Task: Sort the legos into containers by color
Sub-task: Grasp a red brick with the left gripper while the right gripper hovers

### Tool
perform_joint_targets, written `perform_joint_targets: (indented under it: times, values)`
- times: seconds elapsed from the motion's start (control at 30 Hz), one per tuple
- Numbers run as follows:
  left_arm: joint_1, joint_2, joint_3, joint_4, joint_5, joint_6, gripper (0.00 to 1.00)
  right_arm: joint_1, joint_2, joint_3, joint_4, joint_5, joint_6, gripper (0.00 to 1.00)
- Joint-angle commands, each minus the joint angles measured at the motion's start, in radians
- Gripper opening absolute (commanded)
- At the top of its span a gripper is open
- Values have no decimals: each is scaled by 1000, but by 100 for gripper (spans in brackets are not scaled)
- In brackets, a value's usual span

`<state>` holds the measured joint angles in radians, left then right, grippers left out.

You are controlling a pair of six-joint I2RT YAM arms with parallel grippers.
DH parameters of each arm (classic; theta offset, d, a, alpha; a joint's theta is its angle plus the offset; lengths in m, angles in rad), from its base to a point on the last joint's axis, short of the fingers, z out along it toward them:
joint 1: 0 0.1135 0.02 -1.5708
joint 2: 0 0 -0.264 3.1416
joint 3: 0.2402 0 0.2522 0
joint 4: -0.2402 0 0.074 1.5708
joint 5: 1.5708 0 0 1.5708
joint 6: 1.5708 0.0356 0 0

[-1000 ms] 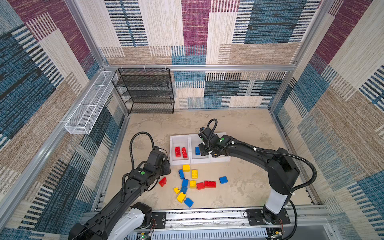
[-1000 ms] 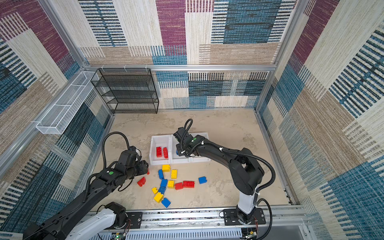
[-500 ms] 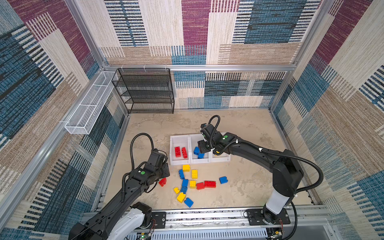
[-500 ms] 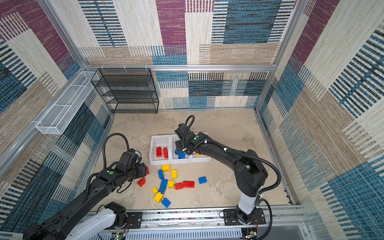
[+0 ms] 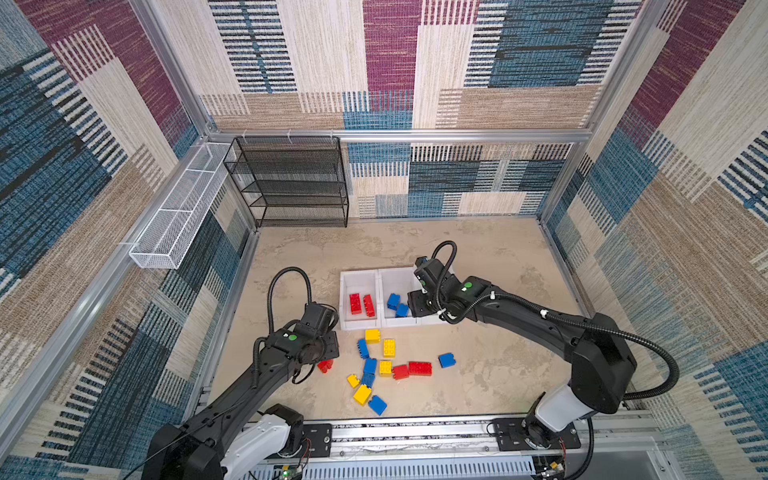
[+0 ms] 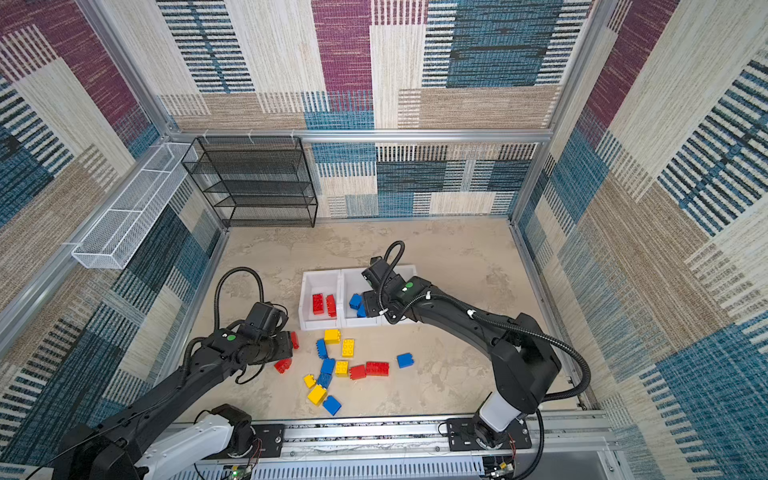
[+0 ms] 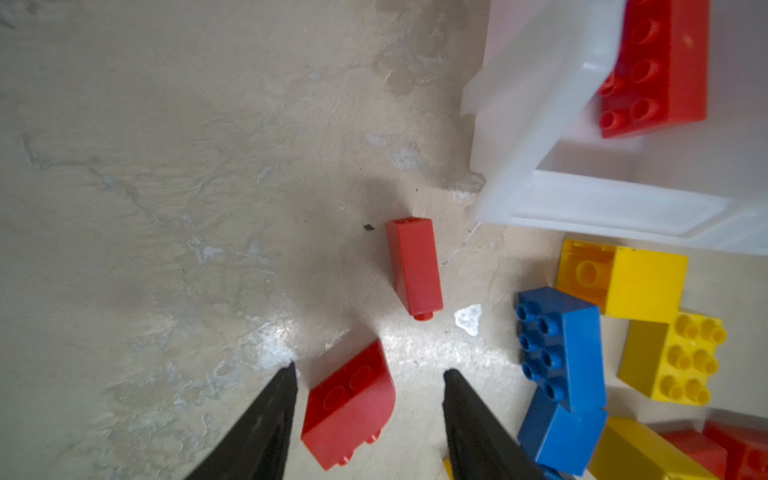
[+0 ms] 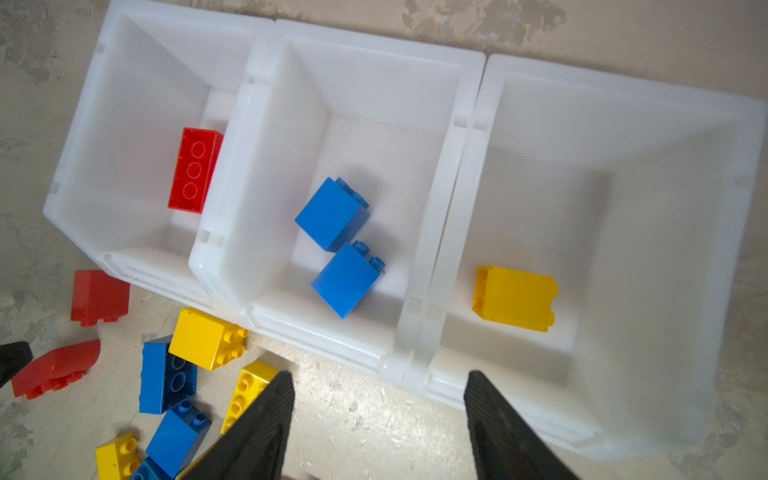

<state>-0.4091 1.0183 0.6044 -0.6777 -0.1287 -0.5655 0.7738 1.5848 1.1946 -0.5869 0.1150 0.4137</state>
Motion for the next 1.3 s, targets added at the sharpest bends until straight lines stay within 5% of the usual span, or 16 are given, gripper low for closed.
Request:
perform_joint_targets:
  times: [0.0,0.5,1.0,1.27]
  values:
    - [-3,12,-3,-8,13,-2,61,1,-21,-15,32,-3,32,68]
    - [-69,63,-77,18,50,-70,60,2,-59,-46,6,0,48,69]
    - [-90,84,-81,63,75,-41,24,2,-30,-43,22,-4,68,68]
    - [-116,84,5,96,147,-29,21,1,-29,-40,19,15,56,68]
